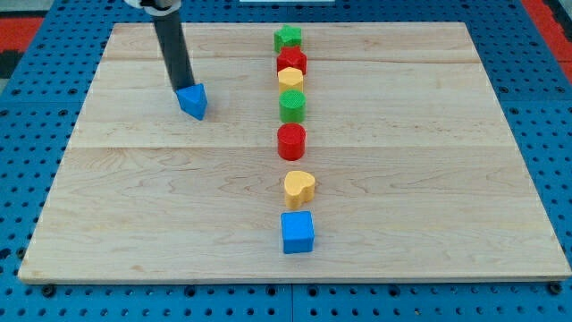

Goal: Slide blue triangle to red circle

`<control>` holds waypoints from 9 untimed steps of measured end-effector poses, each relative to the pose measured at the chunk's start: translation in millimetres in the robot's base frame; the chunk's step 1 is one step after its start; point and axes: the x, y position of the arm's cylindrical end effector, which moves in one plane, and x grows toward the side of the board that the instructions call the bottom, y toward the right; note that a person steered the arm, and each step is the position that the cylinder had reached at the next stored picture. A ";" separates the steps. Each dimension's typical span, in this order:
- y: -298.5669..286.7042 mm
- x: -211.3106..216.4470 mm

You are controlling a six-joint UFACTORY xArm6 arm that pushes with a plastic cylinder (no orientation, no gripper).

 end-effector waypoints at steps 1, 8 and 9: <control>-1.0 30.8; 94.8 60.3; 111.3 72.2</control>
